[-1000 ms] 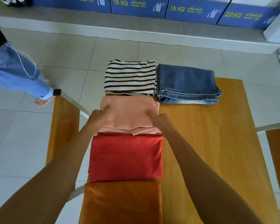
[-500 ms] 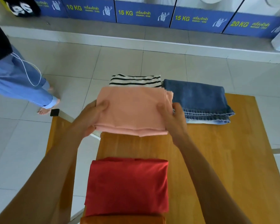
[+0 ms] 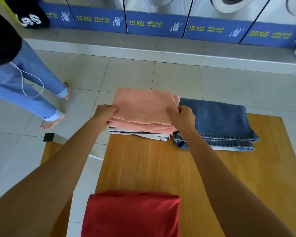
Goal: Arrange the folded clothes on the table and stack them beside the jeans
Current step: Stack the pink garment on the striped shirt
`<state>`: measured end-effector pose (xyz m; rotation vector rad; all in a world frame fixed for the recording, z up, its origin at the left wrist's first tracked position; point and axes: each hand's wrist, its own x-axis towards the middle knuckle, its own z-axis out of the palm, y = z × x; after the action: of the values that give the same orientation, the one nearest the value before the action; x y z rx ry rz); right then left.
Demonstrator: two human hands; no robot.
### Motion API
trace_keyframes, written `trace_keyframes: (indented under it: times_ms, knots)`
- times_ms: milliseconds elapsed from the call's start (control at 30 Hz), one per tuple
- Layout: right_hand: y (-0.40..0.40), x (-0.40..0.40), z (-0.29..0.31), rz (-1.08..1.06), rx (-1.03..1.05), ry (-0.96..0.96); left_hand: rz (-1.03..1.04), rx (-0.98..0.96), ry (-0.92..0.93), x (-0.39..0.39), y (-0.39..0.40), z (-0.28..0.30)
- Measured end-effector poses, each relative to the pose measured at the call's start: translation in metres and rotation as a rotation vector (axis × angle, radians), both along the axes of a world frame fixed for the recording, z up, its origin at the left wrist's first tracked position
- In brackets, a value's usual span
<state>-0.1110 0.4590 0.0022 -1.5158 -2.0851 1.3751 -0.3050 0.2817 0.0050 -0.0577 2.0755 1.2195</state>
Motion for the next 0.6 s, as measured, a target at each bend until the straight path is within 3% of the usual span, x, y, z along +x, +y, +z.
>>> trace_keyframes:
  times_ms: [167,233,367,600]
  knots:
    - [0.009,0.001,0.000,-0.027,0.046,0.079,0.081,0.189,0.036,-0.019,0.000,0.003]
    - [0.006,0.001,-0.006,-0.011,0.040,0.058,0.073,0.104,0.083,-0.015,-0.006,-0.006]
    - [0.005,-0.001,-0.011,-0.009,0.034,0.027,0.136,0.047,-0.042,-0.008,-0.015,-0.022]
    - [-0.010,0.007,-0.012,-0.075,0.119,0.089,0.091,0.027,0.078,0.003,-0.021,-0.014]
